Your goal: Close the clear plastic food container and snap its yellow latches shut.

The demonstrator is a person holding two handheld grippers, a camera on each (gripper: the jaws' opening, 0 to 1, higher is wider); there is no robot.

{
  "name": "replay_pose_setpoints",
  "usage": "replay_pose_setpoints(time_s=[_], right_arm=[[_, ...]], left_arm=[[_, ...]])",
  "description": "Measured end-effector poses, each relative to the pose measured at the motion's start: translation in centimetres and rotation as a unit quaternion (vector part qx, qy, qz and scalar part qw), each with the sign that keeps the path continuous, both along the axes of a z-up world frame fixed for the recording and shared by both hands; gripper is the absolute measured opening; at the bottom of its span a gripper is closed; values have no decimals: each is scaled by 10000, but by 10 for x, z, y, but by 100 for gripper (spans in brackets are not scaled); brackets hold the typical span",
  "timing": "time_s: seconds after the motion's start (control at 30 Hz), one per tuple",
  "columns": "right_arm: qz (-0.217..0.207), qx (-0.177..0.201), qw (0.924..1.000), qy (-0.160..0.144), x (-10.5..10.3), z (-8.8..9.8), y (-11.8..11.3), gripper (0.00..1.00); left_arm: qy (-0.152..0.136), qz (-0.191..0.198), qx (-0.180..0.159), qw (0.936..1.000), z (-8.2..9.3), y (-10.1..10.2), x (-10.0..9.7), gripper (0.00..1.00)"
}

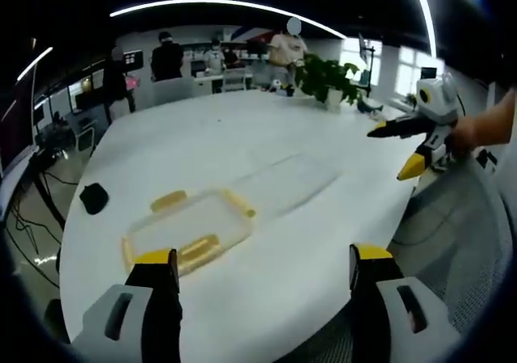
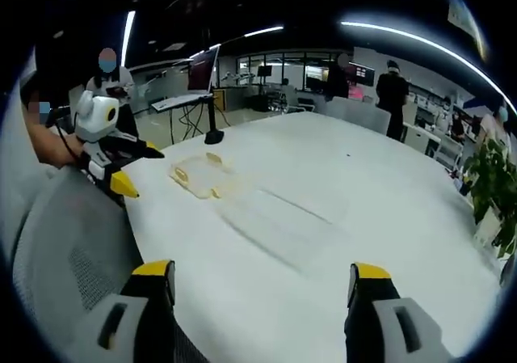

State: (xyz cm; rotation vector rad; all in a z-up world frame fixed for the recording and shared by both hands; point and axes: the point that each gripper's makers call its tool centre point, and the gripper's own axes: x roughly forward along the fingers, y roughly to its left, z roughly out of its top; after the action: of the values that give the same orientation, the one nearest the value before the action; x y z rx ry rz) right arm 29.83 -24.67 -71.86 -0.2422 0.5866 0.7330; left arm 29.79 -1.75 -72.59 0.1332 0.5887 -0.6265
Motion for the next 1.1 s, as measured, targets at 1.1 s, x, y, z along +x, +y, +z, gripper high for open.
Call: replay_pose_setpoints(time_s=[1.1], right_arm=[[428, -130, 9990, 56, 18, 0, 32, 82]], left_arm=[[50, -21, -4, 10000, -3, 16, 13, 80]])
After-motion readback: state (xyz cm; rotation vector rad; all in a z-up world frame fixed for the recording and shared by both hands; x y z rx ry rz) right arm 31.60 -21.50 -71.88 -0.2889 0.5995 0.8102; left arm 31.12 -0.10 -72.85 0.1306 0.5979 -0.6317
